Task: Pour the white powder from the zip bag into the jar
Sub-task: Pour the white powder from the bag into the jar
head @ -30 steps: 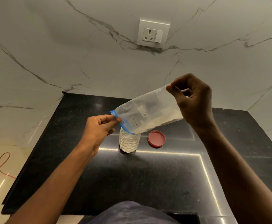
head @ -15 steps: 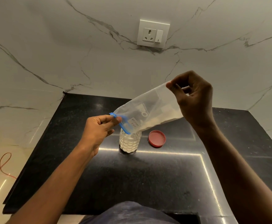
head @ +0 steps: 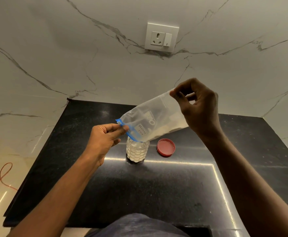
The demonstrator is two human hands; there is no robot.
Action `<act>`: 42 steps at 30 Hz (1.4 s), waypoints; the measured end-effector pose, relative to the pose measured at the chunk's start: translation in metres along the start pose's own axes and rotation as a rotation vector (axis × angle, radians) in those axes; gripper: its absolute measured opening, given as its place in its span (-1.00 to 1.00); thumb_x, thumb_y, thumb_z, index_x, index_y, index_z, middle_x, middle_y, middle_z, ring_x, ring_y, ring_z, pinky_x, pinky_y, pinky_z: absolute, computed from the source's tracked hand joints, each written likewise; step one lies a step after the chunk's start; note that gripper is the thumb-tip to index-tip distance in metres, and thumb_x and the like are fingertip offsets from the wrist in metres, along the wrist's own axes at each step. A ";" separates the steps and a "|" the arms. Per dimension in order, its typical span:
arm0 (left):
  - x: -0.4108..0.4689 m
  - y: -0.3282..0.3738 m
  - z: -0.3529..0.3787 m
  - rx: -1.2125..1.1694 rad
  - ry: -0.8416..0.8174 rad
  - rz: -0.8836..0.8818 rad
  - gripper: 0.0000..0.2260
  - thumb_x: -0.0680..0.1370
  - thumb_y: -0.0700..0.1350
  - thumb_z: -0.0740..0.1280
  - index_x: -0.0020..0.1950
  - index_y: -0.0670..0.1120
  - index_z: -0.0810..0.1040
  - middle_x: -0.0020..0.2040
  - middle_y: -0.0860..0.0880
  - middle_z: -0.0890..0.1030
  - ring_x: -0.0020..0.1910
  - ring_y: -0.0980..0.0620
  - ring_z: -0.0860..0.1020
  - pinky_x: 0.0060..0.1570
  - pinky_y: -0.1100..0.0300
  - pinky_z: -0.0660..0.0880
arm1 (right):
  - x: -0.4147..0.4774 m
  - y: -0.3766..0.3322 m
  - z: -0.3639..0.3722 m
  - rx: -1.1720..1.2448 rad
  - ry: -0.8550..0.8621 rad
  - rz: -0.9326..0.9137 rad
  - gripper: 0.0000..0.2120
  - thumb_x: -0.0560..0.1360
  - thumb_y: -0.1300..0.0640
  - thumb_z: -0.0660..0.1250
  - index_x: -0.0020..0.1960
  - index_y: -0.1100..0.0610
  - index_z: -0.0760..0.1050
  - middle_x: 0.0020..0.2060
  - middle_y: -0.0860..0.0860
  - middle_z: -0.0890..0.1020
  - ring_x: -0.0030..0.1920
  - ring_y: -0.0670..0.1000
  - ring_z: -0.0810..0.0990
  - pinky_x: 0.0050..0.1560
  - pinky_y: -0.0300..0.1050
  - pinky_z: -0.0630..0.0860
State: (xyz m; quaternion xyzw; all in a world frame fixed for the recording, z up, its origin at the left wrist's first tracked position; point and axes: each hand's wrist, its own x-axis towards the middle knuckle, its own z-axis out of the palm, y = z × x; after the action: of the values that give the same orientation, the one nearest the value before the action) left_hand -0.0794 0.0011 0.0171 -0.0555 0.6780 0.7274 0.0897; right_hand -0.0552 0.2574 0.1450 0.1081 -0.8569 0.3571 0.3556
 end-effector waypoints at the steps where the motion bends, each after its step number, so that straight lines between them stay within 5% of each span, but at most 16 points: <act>1: -0.001 0.000 0.000 0.000 -0.005 -0.002 -0.83 0.39 -0.02 0.57 -0.04 0.01 0.78 -0.04 0.06 0.81 0.07 0.06 0.73 0.06 0.01 0.65 | -0.001 0.000 0.000 -0.004 -0.008 -0.005 -0.95 0.57 0.23 0.50 -0.03 0.15 0.64 -0.20 -0.11 0.67 -0.17 -0.10 0.67 -0.18 -0.31 0.59; 21: -0.002 0.000 0.002 0.030 -0.012 -0.014 -0.78 0.36 0.03 0.56 -0.03 0.00 0.78 -0.03 0.09 0.80 -0.04 0.20 0.75 0.03 0.02 0.65 | -0.004 0.008 -0.004 0.023 -0.018 0.028 -0.95 0.57 0.23 0.50 -0.02 0.19 0.64 -0.18 -0.05 0.69 -0.15 -0.07 0.67 -0.20 -0.40 0.53; 28: -0.002 -0.002 -0.001 0.037 -0.009 -0.010 -0.75 0.33 0.08 0.57 -0.04 0.02 0.77 -0.03 0.09 0.80 0.03 0.09 0.75 -0.03 0.08 0.66 | -0.003 0.015 -0.005 0.043 -0.019 0.021 -0.93 0.57 0.21 0.51 -0.01 0.17 0.63 -0.17 -0.03 0.70 -0.15 -0.09 0.68 -0.20 -0.42 0.52; 31: -0.004 -0.001 0.000 0.220 0.033 0.057 -0.46 0.24 0.26 0.60 0.11 0.03 0.66 0.02 0.06 0.76 0.06 0.05 0.71 -0.08 0.21 0.59 | -0.007 0.019 -0.001 0.052 -0.037 0.031 -0.93 0.57 0.21 0.51 -0.01 0.16 0.63 -0.19 -0.03 0.70 -0.15 -0.09 0.68 -0.21 -0.42 0.52; 35: -0.009 0.018 0.010 0.646 0.184 0.398 -0.12 0.25 0.43 0.56 0.44 0.11 0.37 0.33 0.08 0.46 0.32 0.08 0.43 0.19 0.14 0.42 | -0.010 0.031 -0.006 0.141 0.021 0.148 -0.89 0.55 0.18 0.54 -0.01 0.13 0.62 -0.17 -0.08 0.69 -0.18 -0.14 0.68 -0.22 -0.27 0.59; 38: -0.006 0.053 0.039 0.813 0.035 0.650 -0.20 0.39 0.45 0.45 0.52 0.09 0.41 0.44 0.04 0.53 0.39 0.04 0.44 0.35 -0.04 0.31 | -0.015 0.038 -0.007 0.184 0.037 0.199 -0.87 0.53 0.16 0.56 0.01 0.11 0.62 -0.15 -0.08 0.70 -0.14 -0.11 0.70 -0.18 -0.14 0.66; 42: 0.007 0.090 0.087 0.948 -0.233 0.640 -0.49 0.59 0.23 0.42 0.46 0.02 0.54 0.33 0.00 0.66 0.33 -0.06 0.58 0.41 -0.17 0.38 | -0.017 0.039 -0.006 0.203 -0.009 0.205 -0.84 0.53 0.16 0.55 0.05 0.11 0.61 -0.12 -0.11 0.69 -0.12 -0.13 0.70 -0.20 -0.21 0.63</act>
State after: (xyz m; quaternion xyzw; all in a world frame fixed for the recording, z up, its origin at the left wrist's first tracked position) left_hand -0.1011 0.0828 0.1096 0.2789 0.8981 0.3369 -0.0455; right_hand -0.0573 0.2884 0.1150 0.0569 -0.8244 0.4761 0.3009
